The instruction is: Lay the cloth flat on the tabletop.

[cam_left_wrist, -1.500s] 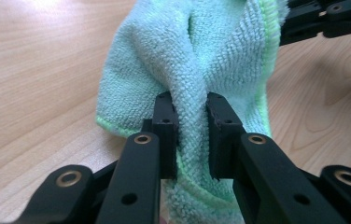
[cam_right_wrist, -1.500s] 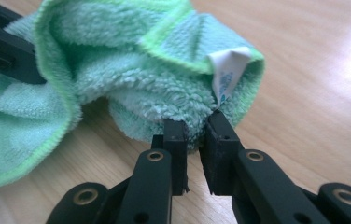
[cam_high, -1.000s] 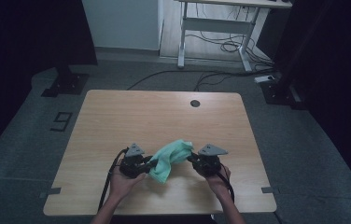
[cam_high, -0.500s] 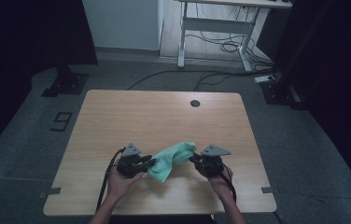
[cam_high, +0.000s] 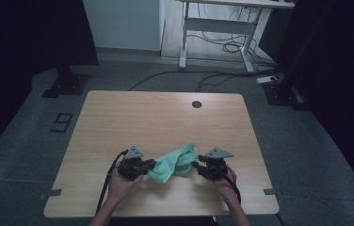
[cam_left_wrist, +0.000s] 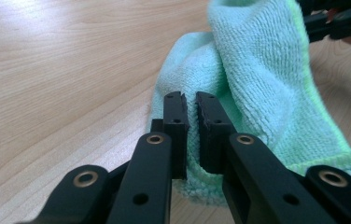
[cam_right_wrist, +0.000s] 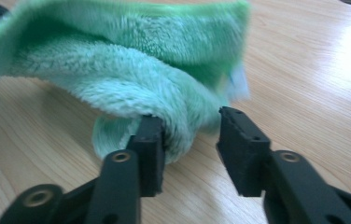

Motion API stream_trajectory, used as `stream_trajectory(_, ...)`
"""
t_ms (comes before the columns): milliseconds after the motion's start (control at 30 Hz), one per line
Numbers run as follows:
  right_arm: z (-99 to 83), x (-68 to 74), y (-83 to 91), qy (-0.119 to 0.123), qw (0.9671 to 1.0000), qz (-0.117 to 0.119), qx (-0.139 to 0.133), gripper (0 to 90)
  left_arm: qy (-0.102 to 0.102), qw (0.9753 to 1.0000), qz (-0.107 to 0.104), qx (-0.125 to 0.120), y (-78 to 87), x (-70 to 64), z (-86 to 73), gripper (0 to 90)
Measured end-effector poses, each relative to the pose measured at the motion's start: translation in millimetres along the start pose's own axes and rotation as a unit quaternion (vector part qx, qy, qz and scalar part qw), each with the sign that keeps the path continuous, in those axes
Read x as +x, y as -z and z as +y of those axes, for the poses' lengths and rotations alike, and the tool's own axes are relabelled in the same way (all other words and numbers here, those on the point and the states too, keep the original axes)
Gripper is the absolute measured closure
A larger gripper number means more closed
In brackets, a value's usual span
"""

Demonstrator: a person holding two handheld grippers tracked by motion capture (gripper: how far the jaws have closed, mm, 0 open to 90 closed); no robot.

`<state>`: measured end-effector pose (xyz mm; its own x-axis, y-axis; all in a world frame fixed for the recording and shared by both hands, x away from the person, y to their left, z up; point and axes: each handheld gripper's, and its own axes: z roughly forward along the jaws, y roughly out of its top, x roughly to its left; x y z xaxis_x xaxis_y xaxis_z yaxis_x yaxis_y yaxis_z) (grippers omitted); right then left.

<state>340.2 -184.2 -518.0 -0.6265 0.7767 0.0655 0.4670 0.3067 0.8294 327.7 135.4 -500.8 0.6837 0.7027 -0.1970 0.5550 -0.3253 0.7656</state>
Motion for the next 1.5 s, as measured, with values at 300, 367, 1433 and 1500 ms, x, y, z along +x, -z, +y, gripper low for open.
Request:
stream_trajectory(300, 7.7, -0.1, 12.0, -0.001, 0.9998, 0.007, -0.02, 47.1, 0.0, 1.0, 0.005, 0.0, 0.4, 1.1, -3.6, 83.4)
stream_trajectory(367, 9.0, -1.0, 16.6, 0.002, 0.9998, 0.013, -0.014, 42.8, 0.003, 1.0, 0.003, -0.001, 2.4, 3.5, -4.8, 83.4)
stream_trajectory(1433, 43.8, 14.3, -56.0, -0.02, 0.9963, -0.019, 0.081, 59.1, 0.0, 0.9998, 0.012, 0.014, -8.4, -1.5, -20.9, 83.1)
stream_trajectory(1500, 39.3, 13.3, -54.4, -0.025, 0.996, -0.002, 0.085, 73.1, 0.0, 0.9998, 0.012, 0.014, -9.0, -1.8, -21.0, 83.0)
